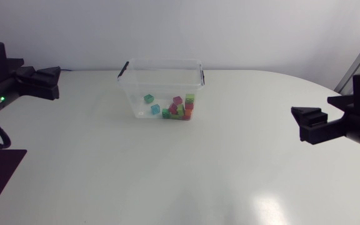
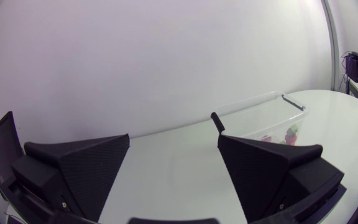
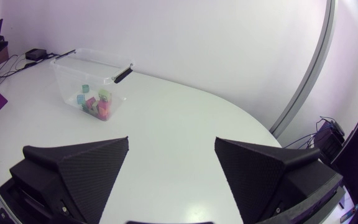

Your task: Place the duplo bricks in the container

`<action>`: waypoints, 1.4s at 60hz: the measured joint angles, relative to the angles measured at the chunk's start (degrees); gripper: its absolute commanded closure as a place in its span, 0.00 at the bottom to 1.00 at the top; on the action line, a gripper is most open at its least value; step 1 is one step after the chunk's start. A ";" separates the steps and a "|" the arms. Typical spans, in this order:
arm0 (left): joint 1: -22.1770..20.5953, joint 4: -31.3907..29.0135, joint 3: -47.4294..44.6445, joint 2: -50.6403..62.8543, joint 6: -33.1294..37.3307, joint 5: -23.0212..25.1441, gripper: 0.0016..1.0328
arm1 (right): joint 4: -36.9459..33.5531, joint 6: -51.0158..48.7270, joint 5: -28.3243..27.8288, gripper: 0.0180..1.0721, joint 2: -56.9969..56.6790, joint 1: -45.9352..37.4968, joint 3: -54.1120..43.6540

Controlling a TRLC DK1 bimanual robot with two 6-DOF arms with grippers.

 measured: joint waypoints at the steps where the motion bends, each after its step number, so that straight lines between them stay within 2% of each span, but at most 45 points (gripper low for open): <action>1: 0.00 0.31 -0.74 -1.16 -0.02 0.00 0.04 | 0.04 0.00 -0.02 0.05 -0.57 -0.13 -0.42; 31: 0.92 1.75 -14.82 -22.93 0.02 0.00 0.04 | 1.40 -2.36 0.15 0.05 -14.51 -3.45 -9.77; 45: 0.92 1.05 -20.50 -29.64 -1.18 0.42 0.04 | 6.99 -1.64 -1.99 0.05 -19.87 -5.90 -16.83; 84: 0.92 -4.33 -36.17 -47.56 -12.59 2.64 0.04 | 24.26 5.88 -9.81 0.05 -34.67 -13.51 -36.92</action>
